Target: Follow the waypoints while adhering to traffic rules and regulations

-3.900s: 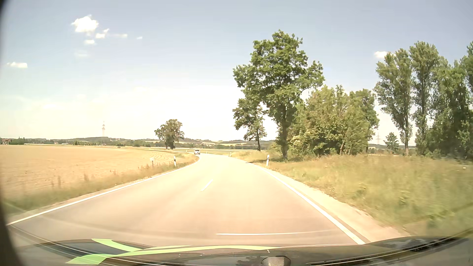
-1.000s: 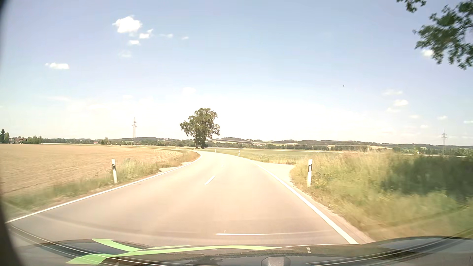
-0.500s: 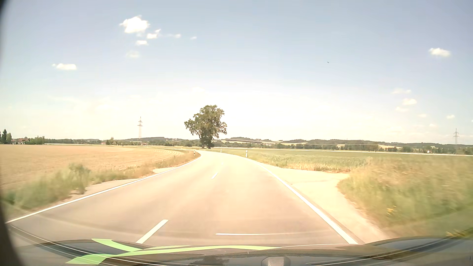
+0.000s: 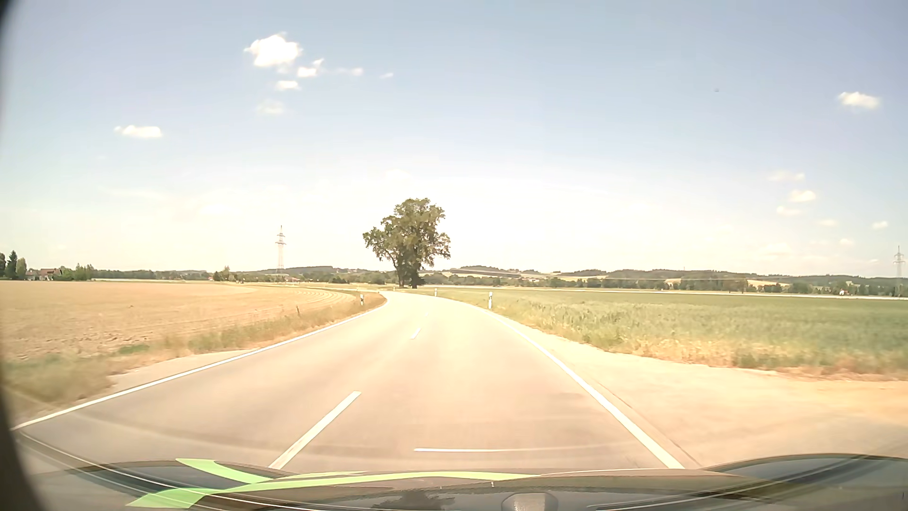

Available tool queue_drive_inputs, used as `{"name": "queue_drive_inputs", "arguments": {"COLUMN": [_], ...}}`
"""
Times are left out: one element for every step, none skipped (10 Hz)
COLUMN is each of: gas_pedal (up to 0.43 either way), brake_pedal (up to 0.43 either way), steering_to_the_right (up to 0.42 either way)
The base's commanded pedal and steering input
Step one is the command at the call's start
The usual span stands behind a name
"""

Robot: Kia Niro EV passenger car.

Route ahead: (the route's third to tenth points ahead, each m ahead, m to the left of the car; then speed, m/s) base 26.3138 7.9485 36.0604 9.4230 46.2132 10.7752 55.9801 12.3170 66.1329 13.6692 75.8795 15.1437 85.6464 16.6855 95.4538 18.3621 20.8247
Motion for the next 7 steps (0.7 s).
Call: {"name": "queue_drive_inputs", "arguments": {"gas_pedal": [0.189,0.197,0.197,0.197,0.197,0.197,0.197], "brake_pedal": [0.0,0.0,0.0,0.0,0.0,0.0,0.0], "steering_to_the_right": [-0.02,-0.02,-0.02,-0.02,-0.02,-0.02,-0.02]}}
